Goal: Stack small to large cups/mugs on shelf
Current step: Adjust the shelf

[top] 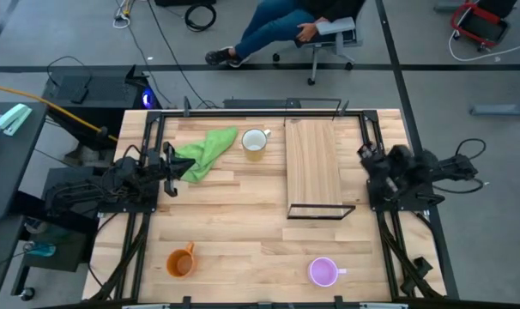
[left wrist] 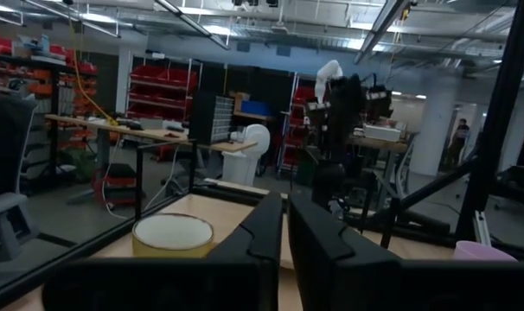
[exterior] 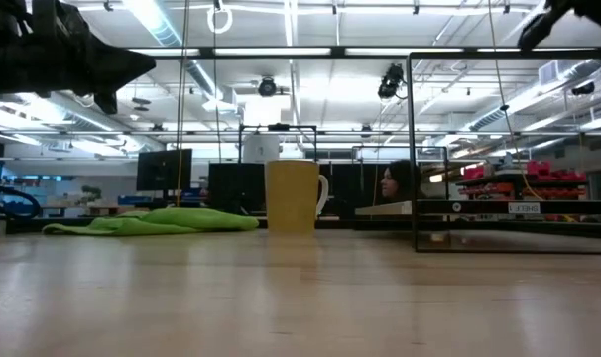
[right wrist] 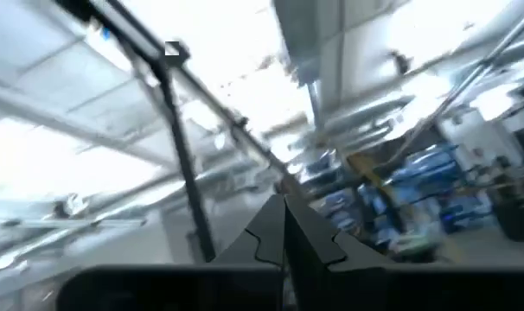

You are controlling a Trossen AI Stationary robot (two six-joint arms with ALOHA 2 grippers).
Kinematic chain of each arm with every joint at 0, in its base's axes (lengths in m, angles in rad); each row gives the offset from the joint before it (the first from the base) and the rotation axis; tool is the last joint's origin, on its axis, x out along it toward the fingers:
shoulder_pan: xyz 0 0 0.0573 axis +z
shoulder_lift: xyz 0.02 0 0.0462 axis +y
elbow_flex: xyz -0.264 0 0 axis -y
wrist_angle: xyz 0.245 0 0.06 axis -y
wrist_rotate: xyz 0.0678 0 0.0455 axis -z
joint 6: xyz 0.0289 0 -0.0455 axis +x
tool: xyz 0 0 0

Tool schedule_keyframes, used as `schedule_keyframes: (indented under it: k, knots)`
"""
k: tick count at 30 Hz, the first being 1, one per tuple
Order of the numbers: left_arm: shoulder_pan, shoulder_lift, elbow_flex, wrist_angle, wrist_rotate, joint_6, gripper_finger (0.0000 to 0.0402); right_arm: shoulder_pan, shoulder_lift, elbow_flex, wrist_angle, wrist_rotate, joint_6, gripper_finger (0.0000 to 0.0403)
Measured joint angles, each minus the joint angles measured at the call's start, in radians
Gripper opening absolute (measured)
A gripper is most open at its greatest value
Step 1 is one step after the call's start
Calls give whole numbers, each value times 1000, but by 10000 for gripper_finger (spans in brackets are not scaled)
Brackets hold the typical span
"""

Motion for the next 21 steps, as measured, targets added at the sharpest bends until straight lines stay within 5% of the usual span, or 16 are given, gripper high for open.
schedule_keyframes:
  k: [13, 21]
  knots:
    - [0, 0, 0, 13, 0, 11, 25, -4, 322, 642, -853, 841, 216, 14]
    - [0, 0, 0, 14, 0, 26, 34, -138, 576, 987, -1468, 907, 638, 14]
